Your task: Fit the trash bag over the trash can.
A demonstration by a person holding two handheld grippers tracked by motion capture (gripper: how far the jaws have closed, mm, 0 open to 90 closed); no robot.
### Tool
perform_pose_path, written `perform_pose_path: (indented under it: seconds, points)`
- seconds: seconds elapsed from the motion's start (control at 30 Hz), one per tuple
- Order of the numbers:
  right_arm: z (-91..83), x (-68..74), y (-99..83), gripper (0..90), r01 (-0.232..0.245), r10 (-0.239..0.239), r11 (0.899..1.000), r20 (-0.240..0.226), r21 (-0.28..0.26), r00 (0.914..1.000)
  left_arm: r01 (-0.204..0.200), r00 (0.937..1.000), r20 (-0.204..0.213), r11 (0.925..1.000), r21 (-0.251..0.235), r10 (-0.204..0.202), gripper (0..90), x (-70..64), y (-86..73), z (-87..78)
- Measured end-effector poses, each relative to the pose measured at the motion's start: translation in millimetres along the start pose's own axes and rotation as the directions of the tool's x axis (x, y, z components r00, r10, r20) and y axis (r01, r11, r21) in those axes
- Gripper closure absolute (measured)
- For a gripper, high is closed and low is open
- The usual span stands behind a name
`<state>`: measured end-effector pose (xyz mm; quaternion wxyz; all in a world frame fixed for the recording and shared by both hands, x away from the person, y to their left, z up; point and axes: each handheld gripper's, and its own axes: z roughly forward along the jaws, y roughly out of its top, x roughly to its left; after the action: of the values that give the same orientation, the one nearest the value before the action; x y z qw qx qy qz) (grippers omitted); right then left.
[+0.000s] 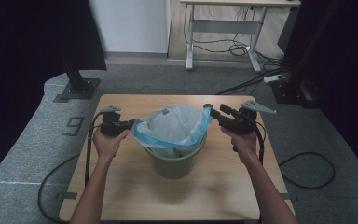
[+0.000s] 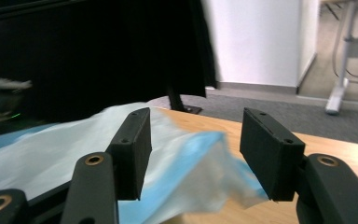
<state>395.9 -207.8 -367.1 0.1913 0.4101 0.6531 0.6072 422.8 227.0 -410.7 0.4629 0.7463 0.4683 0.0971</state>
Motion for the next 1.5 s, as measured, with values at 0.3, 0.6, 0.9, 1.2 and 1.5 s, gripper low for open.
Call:
perform_pose_path:
  seconds: [0.3, 0.6, 0.9, 1.2, 1.5]
  points:
    - [-9.9, 42.0, -22.7, 30.0, 0.105, -0.096, 0.989, -0.084, 0.105, 0.9918, 0.002, 1.0, -0.004, 0.9999, 0.016, -0.002, 90.0, -0.6, -0.5, 1.2]
    - [4.4, 64.4, -39.0, 20.4, 0.18, -0.168, 0.969, -0.086, 0.169, 0.9821, 0.01, 1.0, -0.001, 0.9994, 0.032, -0.01, 90.0, 1.3, -2.2, 4.7]
    - [8.4, 69.6, -40.6, 55.0, 0.234, -0.237, 0.954, -0.01, 0.185, 0.9715, 0.015, 0.9999, 0.006, 0.9992, 0.038, -0.016, 90.0, 0.3, -2.5, 7.9]
    - [0.4, 66.1, -42.1, 88.5, 0.274, -0.272, 0.953, -0.033, 0.132, 0.9618, 0.014, 0.9999, 0.006, 0.9992, 0.037, -0.014, 90.0, 0.9, -2.4, 7.2]
    - [-29.2, 62.7, -47.1, 89.2, 0.226, -0.218, 0.972, -0.115, 0.068, 0.9692, 0.009, 0.9999, 0.007, 0.9991, 0.041, -0.009, 90.0, -1.0, -4.8, 4.6]
